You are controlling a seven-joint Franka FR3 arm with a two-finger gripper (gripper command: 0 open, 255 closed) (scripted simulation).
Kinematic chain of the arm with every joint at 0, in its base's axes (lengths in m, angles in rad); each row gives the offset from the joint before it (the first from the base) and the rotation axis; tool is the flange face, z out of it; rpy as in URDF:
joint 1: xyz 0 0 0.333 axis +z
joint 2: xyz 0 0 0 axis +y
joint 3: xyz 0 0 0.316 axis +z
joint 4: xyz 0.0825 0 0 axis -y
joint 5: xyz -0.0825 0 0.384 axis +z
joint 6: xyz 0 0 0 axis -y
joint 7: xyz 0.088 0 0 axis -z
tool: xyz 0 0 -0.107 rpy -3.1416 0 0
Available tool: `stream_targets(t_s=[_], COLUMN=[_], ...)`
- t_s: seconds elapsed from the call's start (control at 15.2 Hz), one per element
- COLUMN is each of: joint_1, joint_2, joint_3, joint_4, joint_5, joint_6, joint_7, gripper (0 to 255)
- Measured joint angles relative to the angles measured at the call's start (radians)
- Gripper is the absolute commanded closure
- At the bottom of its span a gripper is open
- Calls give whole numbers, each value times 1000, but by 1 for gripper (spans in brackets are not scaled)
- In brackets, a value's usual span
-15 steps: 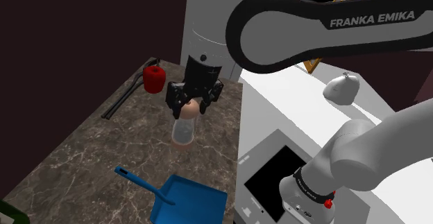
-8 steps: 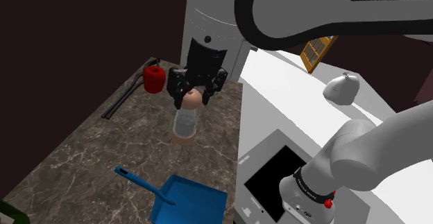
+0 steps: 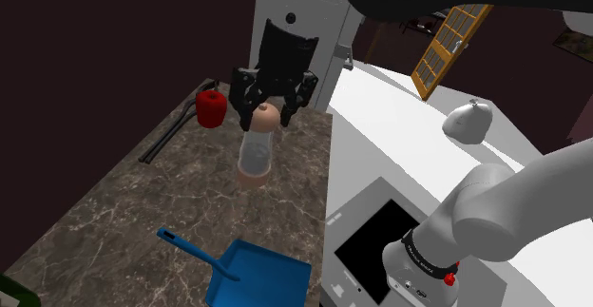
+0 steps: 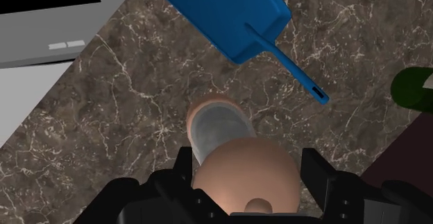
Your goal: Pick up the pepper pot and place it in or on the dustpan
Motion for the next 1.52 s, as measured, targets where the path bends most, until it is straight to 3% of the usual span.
stream_targets(t_s=[0.92, 1.52], joint_1=[78, 91], joint_2=[-16, -36], joint_3=[170, 187], joint_4=[195, 77], joint_5=[30, 50], joint_6=[-151, -51], joint_7=[285, 280], gripper=[255, 255])
